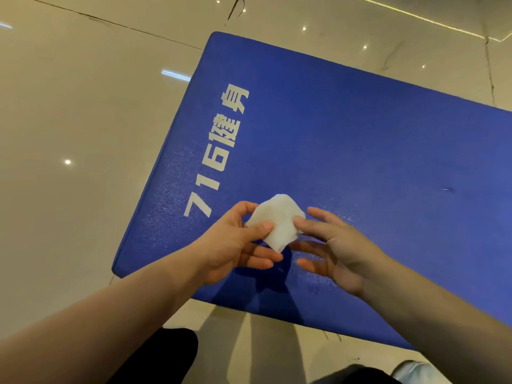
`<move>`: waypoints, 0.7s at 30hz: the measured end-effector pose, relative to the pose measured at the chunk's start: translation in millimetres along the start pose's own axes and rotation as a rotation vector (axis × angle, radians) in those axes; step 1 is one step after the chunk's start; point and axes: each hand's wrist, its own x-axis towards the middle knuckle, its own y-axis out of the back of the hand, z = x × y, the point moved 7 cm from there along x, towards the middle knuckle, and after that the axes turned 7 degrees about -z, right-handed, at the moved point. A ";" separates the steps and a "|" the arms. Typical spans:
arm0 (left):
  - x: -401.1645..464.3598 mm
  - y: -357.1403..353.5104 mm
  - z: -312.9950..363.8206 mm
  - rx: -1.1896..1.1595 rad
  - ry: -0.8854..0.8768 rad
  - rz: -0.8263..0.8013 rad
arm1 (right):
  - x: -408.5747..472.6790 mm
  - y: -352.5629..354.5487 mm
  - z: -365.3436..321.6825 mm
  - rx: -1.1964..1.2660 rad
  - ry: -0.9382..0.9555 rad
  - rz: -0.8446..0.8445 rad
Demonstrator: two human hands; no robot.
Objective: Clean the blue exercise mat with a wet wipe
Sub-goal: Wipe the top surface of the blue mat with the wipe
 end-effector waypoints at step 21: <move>24.0 4.4 -1.6 0.724 -0.046 0.069 | 7.7 52.1 -45.0 -0.171 0.397 0.211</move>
